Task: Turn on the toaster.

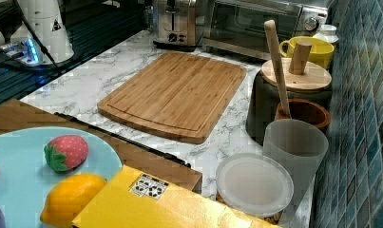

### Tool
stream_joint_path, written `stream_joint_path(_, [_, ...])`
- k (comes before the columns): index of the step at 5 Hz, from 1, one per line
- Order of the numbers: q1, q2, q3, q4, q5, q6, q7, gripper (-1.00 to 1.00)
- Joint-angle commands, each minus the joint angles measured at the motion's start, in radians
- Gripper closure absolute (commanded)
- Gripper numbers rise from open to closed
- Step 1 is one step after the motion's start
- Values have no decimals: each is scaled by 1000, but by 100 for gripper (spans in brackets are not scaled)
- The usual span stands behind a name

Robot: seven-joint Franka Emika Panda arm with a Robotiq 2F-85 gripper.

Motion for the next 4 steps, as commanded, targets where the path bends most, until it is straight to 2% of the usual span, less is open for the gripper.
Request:
stream_joint_path(1, [38,-42,8,-29,40,13,-65,100])
stream_joint_path(4, [32,57,30,-39,-3,47,-13,100])
